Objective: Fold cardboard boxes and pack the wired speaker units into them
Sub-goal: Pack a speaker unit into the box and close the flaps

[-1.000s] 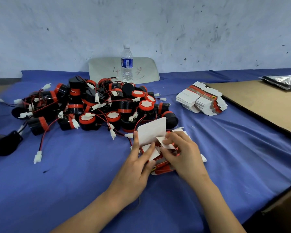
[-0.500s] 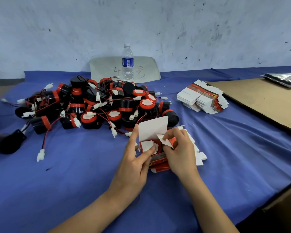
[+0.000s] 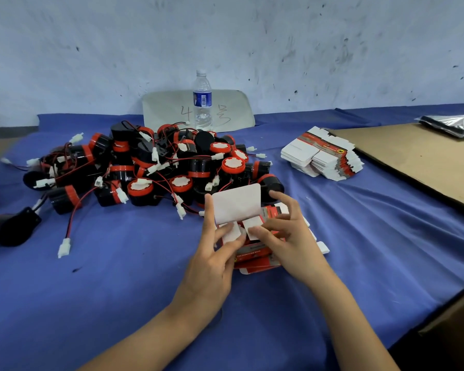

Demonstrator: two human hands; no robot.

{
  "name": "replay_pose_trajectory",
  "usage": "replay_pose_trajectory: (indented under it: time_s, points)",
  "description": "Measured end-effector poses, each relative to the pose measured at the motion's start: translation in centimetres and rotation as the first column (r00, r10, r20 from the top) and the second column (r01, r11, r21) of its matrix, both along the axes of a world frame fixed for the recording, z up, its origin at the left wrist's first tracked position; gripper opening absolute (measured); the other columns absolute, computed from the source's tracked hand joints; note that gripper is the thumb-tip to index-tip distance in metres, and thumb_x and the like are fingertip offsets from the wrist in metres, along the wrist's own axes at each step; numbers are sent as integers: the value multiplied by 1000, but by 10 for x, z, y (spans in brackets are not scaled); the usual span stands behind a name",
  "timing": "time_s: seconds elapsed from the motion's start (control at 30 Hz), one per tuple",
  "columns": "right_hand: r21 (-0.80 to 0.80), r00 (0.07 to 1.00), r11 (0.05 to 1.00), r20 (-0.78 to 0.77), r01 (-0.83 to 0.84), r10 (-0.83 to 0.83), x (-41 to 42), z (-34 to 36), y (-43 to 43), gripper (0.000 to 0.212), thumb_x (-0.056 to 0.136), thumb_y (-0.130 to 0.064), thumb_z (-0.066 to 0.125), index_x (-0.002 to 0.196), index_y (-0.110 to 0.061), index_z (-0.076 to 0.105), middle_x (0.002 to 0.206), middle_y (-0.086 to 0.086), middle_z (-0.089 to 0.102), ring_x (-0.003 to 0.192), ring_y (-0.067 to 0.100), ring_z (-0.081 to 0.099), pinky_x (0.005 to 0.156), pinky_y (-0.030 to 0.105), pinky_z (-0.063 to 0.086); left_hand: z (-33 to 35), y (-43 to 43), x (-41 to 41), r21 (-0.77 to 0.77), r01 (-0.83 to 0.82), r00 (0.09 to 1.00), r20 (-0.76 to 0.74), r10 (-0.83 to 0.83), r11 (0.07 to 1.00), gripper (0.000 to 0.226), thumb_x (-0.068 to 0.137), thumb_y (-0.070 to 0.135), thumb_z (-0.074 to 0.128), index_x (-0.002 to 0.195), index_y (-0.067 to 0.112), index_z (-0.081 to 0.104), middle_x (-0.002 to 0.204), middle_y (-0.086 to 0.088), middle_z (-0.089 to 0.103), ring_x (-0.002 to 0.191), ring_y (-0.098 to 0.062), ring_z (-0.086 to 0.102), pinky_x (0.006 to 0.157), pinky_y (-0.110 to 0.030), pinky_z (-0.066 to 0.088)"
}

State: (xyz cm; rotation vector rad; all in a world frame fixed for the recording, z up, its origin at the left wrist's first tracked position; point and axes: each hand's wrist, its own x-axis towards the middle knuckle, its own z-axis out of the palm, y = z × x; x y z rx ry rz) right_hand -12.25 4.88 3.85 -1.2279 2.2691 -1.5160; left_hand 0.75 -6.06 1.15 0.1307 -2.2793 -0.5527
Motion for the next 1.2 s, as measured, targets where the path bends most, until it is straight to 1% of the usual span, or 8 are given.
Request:
replay_pose_trajectory:
  time_s: [0.2, 0.37, 0.47, 0.57, 0.87, 1.03, 1.13, 1.2]
  points:
    - [-56, 998, 998, -59, -18, 15, 2, 0, 0, 21, 90, -14, 65, 71, -19, 74, 116, -19, 59, 99, -6, 56, 82, 10, 39, -4, -2, -1, -120, 79, 988, 142, -61, 990, 58, 80, -13, 59, 136, 2, 51, 147, -5, 40, 138, -17, 34, 114, -44, 28]
    - [-344, 996, 939, -89, -10, -22, 10, 3, 7, 40, 86, -37, 53, 70, 0, 60, 85, 1, 64, 84, 21, 59, 74, 37, 47, -1, -6, 0, -14, 234, 965, 128, -230, 972, 34, 90, 4, 58, 123, 8, 64, 139, 2, 53, 137, -11, 40, 118, -31, 21]
    - [-473, 999, 881, -4, -33, 35, 20, 14, 7, 13, 86, -38, 54, 91, -27, 62, 81, 0, 66, 75, 13, 63, 68, 24, 49, 1, -8, -2, 24, 313, 944, 99, -314, 949, 20, 94, 12, 58, 111, 9, 67, 134, 4, 57, 133, -7, 44, 118, -31, 23]
    - [-398, 995, 911, -51, -102, 90, 27, 18, 3, 26, 91, -32, 55, 115, -38, 63, 88, -10, 70, 85, 7, 67, 76, 15, 48, 1, -10, -4, 26, 334, 936, 106, -335, 942, 16, 93, 9, 58, 107, 9, 67, 130, 7, 58, 127, -3, 49, 118, -32, 23]
    - [-229, 999, 973, -18, 36, -41, 24, 12, -3, 18, 91, -15, 63, 99, -25, 76, 89, -19, 73, 88, -5, 65, 73, 6, 45, 0, -9, -7, 55, 318, 943, 88, -322, 946, 20, 90, -1, 60, 103, 14, 63, 118, 19, 55, 117, 6, 49, 114, -40, 31]
    - [-196, 993, 979, -87, 59, -77, 18, 12, -1, 49, 90, -5, 63, 92, -55, 63, 81, -23, 70, 75, 5, 64, 67, 11, 48, -4, -9, -8, -2, 296, 953, 76, -295, 955, 13, 94, 2, 57, 102, 10, 63, 126, 3, 61, 125, -7, 51, 113, -37, 33]
    - [-174, 974, 984, -214, 34, -71, 23, 6, -1, 43, 90, -6, 64, 97, -49, 68, 77, -22, 70, 66, 2, 63, 62, 13, 47, -3, -7, -6, 18, 256, 965, 59, -257, 966, 13, 92, 0, 58, 98, 11, 63, 112, 4, 62, 111, -11, 57, 96, -28, 47]
    - [-164, 969, 986, -244, 9, -49, 31, -1, -2, 34, 89, -7, 65, 101, -38, 74, 81, -27, 69, 77, -2, 65, 77, 22, 52, -2, -7, -5, 23, 223, 974, 21, -224, 975, 16, 89, -2, 62, 94, 13, 61, 102, 5, 61, 98, -9, 58, 84, -23, 50]
